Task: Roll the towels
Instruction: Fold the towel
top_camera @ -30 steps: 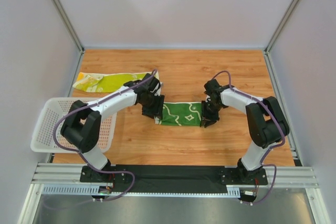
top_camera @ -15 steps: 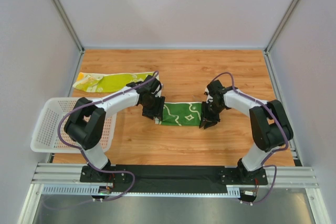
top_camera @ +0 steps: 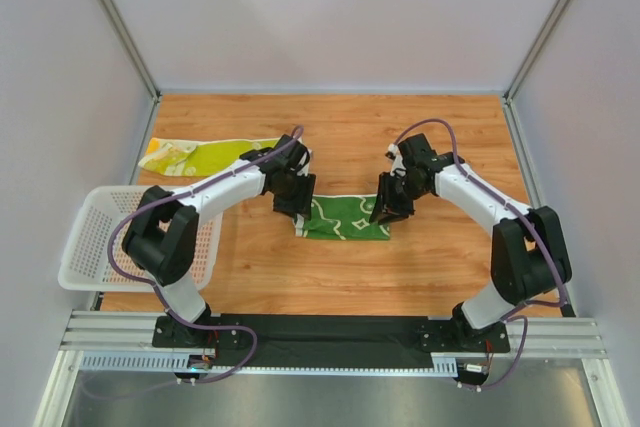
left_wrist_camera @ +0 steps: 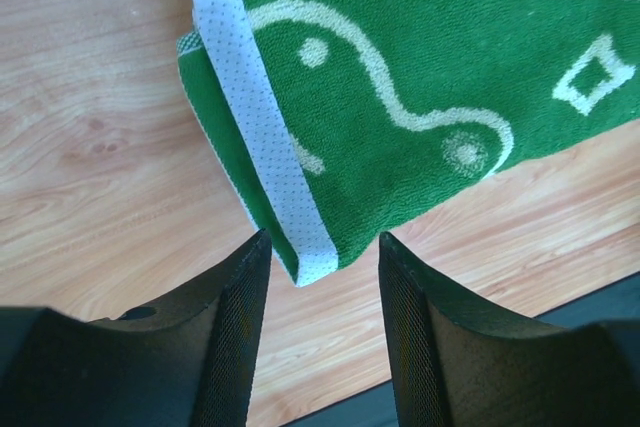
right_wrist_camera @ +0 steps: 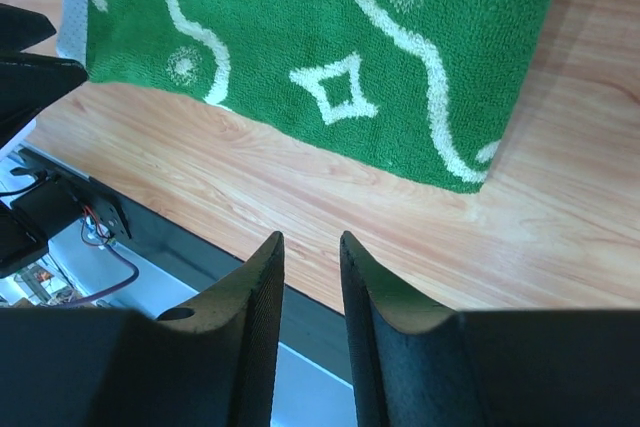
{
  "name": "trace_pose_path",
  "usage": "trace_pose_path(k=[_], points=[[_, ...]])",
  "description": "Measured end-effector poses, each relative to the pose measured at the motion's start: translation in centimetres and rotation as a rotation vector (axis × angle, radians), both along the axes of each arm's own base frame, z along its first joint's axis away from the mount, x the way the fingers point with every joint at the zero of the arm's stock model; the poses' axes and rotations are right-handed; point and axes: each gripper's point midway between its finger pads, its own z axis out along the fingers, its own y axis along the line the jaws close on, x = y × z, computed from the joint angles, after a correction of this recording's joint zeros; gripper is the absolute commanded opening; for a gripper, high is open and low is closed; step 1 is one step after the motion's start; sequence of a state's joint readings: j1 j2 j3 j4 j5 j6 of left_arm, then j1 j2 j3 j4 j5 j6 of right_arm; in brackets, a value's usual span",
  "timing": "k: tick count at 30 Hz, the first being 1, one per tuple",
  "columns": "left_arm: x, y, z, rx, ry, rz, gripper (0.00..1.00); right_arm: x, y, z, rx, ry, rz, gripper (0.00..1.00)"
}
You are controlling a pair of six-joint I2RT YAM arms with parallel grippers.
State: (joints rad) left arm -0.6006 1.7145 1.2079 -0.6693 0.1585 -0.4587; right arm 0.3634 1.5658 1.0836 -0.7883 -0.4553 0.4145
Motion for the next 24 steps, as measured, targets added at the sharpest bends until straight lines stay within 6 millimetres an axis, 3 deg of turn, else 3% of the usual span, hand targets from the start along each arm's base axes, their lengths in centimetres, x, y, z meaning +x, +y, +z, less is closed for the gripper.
trace_pose_path(k=[5,10,18,24], points=[[0.5,-0.4,0.6,-0.013,-0.016,-0.002,0.47,0.6,0.3,-0.6,-0.001,0.016,-0.013,0.29],[0.4,-0.3,-0.1,-0.004,-0.007,-0.005,0.42,1.3,0.1,-2.2,-0.009,0.038,-0.027,0.28],[-0.6,-0.1,-2.7,0.007,0.047,-0.025,0.02,1.1,-2.5,-7.4,-0.081,0.156,-0.098,0.22],[-1.5,0.4,-3.9,0.02,0.068,-0.029,0.0,0.7,-3.0,-7.9,-0.059,0.207,-0.143,0.23]])
